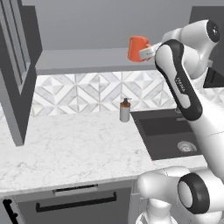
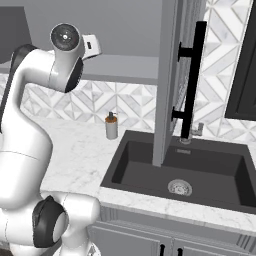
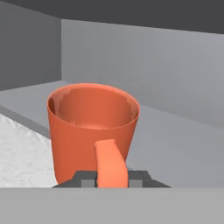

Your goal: Gather all objects into one cabinet and sort the glasses and bowls to opposite sides.

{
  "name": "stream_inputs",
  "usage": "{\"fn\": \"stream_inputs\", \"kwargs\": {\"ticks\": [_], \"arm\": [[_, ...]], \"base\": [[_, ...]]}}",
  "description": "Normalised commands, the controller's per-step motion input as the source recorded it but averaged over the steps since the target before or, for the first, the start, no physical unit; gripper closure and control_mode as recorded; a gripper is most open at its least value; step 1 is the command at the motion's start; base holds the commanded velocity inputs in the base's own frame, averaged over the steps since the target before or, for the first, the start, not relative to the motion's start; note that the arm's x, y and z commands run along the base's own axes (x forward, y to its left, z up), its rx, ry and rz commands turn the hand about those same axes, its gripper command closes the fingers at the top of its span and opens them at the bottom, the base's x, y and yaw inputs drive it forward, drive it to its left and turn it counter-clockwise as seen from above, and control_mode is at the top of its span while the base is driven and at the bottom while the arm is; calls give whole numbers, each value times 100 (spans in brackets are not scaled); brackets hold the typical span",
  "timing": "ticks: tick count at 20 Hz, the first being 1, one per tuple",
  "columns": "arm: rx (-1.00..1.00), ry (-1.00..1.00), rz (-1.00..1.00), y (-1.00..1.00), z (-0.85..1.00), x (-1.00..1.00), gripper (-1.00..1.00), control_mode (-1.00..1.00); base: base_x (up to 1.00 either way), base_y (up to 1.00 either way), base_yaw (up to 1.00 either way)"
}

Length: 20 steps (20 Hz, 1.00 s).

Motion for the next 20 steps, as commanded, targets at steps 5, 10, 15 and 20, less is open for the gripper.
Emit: {"fn": "stream_inputs", "kwargs": {"ticks": [5, 10, 15, 20], "arm": [[0, 0, 0, 0, 0, 0, 100, 100], [0, 0, 0, 0, 0, 0, 100, 100], [0, 0, 0, 0, 0, 0, 100, 100], [0, 0, 0, 0, 0, 0, 100, 100]], "base": [[-77, 0, 36], [-60, 1, 48], [-54, 5, 58], [-53, 7, 60]]}}
